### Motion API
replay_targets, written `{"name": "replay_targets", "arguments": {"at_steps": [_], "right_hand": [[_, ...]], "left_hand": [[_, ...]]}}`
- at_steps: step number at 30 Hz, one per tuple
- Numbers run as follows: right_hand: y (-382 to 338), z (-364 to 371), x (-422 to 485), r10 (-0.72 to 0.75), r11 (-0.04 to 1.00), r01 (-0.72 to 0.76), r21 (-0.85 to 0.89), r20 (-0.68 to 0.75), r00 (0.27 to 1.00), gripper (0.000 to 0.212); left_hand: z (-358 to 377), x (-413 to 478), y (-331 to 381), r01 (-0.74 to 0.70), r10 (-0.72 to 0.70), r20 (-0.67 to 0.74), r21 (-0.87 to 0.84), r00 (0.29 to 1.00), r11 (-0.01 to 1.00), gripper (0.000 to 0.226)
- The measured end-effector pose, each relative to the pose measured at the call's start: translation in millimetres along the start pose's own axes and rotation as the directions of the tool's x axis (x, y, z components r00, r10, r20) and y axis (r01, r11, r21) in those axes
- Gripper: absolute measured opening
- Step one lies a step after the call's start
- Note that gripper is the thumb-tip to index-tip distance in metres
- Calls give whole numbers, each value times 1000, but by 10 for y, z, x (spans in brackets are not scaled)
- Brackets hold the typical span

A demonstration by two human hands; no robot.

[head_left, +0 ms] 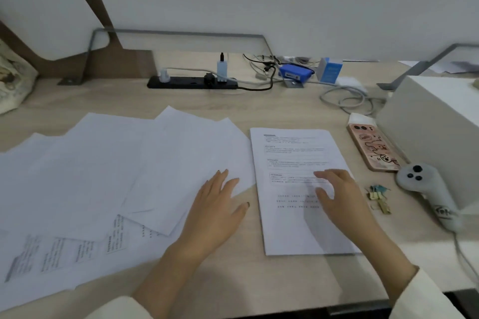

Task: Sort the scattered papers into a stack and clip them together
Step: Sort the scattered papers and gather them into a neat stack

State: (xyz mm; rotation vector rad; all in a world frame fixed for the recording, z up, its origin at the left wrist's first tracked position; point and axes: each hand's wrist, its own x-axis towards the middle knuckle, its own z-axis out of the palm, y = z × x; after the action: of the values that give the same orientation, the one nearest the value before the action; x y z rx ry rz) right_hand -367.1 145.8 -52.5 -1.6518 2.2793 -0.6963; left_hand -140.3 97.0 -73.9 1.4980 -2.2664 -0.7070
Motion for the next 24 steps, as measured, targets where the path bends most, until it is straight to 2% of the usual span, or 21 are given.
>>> {"name": "replay_targets", "arguments": {"at_steps": [5,11,13,16,18,20,24], "right_hand": [[-649,391,63,-205,977,193,89,153,967,36],[-1387,923,38,-402,915,380,133,292,868,41],[-1593,1064,37,-446,895,422,145,327,833,43],[-1862,1233,27,-497,866,474,159,374,783,47],[-1991,1320,22,-524,847,508,155,399,752,48],[-2070,1380,18,-531,838,529,134,420,735,50],[-2135,1430,28,-545,800,600,11,433,718,57]], "left_hand": [[-365,-149,-630,179,-151,-170,161,974,971,59],[-718,-555,-1232,420,-379,-203,223,903,880,78],[-801,-657,-1344,467,-432,-197,193,880,863,84],[-898,-733,-1477,469,-430,-214,191,877,862,80],[-955,-738,-1511,452,-402,-232,238,886,860,67],[-1004,-729,-1548,395,-306,-303,295,902,870,49],[-1034,-743,-1735,320,-238,-248,376,939,870,39]]}}
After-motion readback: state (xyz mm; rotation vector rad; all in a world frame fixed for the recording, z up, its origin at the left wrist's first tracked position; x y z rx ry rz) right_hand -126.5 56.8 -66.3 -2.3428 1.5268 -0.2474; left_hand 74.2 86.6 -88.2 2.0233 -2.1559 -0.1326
